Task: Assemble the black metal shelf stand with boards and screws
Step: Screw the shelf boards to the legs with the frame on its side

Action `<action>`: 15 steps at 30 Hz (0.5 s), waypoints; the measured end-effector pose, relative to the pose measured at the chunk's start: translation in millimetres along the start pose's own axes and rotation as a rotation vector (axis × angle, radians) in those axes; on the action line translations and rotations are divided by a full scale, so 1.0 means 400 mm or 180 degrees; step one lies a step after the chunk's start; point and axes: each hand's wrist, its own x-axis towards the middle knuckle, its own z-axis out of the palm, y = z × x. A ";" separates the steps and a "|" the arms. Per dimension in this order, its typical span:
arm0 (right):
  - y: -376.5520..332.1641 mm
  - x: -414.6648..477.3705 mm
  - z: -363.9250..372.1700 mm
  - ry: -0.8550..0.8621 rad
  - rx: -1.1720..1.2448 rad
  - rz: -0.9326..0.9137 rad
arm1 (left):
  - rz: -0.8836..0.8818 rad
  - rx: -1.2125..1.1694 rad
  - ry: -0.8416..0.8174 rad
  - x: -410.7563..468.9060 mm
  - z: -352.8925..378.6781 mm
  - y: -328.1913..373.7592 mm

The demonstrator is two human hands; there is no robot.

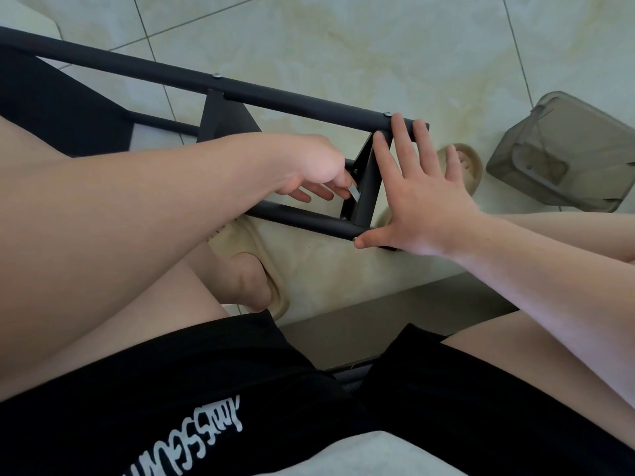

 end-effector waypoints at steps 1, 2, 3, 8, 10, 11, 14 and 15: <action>0.000 0.000 0.000 -0.0006 0.0001 0.0001 | 0.0013 0.0032 0.0025 0.001 -0.001 -0.001; -0.001 0.000 0.000 -0.0012 0.0005 0.0002 | 0.0023 0.0061 0.0043 0.002 -0.001 -0.003; -0.001 0.000 -0.001 -0.0019 0.0012 0.0004 | 0.0033 0.0086 0.0051 0.002 -0.002 -0.003; 0.000 -0.003 -0.005 -0.0041 0.0019 0.0002 | 0.0079 0.0222 0.0034 0.000 -0.006 -0.006; -0.001 -0.003 -0.007 -0.0048 0.0015 0.0004 | 0.0108 0.0288 0.0037 -0.003 -0.006 -0.007; -0.001 -0.003 -0.008 -0.0055 0.0013 0.0004 | 0.0131 0.0334 0.0039 -0.004 -0.006 -0.007; -0.002 -0.003 -0.008 -0.0065 0.0007 -0.0002 | 0.0177 0.0453 0.0029 -0.006 -0.006 -0.010; -0.002 -0.003 -0.008 -0.0060 0.0006 -0.0005 | 0.0179 0.0476 0.0023 -0.007 -0.007 -0.012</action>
